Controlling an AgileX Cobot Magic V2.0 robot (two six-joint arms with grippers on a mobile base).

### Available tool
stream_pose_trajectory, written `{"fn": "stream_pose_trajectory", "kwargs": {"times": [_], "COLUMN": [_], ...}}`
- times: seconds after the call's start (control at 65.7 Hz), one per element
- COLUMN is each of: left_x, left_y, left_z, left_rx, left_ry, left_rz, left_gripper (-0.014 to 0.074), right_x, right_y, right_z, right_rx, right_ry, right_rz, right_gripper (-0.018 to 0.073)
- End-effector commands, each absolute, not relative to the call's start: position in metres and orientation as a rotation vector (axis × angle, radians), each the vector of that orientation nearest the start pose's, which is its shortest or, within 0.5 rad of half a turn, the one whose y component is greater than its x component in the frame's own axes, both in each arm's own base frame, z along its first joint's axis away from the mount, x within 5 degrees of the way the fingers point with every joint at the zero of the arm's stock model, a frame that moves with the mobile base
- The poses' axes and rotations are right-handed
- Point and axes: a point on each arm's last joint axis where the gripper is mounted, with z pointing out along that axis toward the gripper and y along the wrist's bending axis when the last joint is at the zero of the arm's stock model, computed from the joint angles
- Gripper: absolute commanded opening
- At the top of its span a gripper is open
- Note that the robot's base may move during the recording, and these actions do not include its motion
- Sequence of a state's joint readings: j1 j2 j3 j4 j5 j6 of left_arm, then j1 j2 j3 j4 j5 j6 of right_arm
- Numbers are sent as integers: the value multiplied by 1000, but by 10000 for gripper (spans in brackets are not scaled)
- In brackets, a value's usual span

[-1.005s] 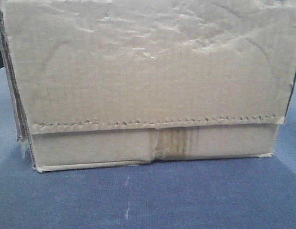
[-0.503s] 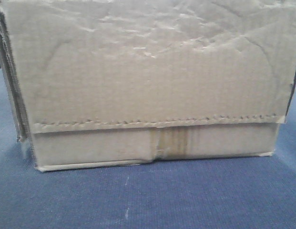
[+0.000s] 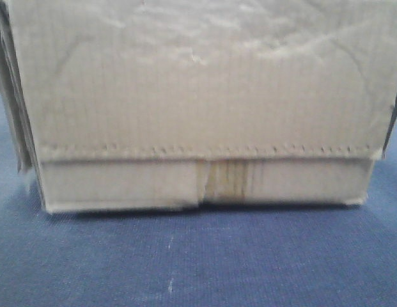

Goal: Stack two boxes on right shelf middle
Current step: 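Lift the two stacked boxes off the table with both grippers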

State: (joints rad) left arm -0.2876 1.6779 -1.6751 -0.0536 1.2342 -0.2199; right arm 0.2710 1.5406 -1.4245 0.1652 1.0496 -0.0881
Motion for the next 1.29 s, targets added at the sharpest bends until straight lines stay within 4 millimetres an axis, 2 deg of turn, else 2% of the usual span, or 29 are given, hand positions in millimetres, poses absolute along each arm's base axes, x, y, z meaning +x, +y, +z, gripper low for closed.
{"fn": "stream_pose_trajectory", "kwargs": {"times": [0.0,0.107,0.228,0.442,0.609,0.731,1.279], "left_x": [334,332,326,300,280,276,276], "left_y": [-101,-100,-99,-90,-84,-82,-82], "left_z": [389,414,446,499,529,537,537], "left_rx": [81,80,79,75,72,71,70], "left_ry": [2629,2544,2438,2257,2149,2117,2118], "left_rz": [-220,-243,-270,-301,-319,-320,-317], "left_gripper": [-111,-111,-111,-111,-111,-111,-111], "right_x": [302,294,283,265,254,252,252], "right_y": [91,89,86,81,78,78,78], "right_z": [363,380,412,477,511,519,519], "right_rx": [-410,-397,-387,-368,-359,-353,-352], "right_ry": [2524,2442,2337,2125,2017,1980,1979], "right_rz": [225,230,237,249,255,256,256], "right_gripper": [-153,-153,-153,-153,-153,-153,-153]}}
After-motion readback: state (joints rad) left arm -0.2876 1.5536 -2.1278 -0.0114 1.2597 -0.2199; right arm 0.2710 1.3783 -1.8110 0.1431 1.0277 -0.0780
